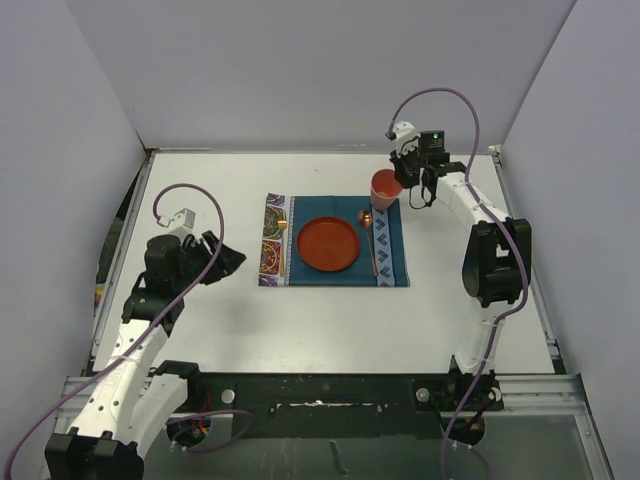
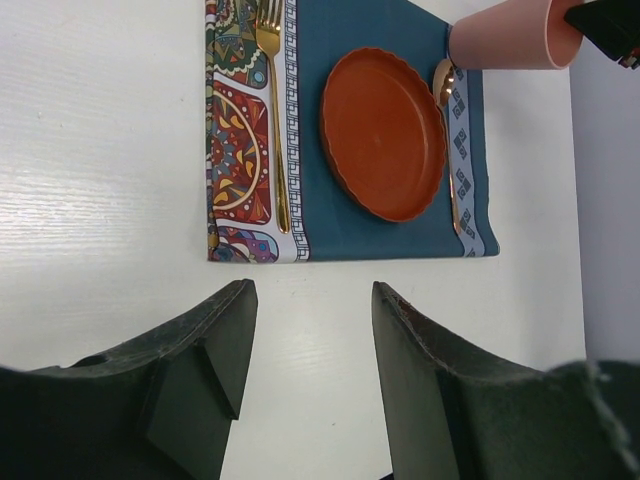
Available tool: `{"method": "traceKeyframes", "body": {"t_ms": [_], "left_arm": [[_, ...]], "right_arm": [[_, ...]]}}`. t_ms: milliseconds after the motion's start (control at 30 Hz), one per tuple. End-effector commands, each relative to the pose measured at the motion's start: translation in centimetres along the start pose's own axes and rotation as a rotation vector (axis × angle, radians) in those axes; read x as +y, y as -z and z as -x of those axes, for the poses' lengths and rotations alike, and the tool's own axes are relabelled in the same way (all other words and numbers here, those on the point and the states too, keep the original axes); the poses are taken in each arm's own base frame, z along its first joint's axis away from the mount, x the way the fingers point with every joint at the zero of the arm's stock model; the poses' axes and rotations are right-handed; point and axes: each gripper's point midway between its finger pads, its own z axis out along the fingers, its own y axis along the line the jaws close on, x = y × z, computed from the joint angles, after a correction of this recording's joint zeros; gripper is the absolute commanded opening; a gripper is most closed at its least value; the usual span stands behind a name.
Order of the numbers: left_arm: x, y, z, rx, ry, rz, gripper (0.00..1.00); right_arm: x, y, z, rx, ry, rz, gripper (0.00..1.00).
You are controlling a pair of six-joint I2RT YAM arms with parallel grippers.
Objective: Set the dinner table for one person
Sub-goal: Adjust the cup on the napkin.
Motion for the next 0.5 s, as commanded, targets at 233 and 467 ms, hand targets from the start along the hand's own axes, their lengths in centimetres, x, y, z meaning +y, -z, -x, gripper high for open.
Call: {"method": "traceKeyframes", "body": {"t_ms": [233, 467], "left_arm": [[-0.98, 0.01, 0.33, -0.025, 0.005, -0.056, 0.49], [-0.79, -0.04, 0.04, -0.02, 0.012, -0.053, 0.49]], "right_arm": [[0.4, 2.54, -1.02, 0.03, -0.014, 0.005, 0.0], [0.32, 2.86, -0.25, 0.019, -0.021, 0.008, 0.0]]}}
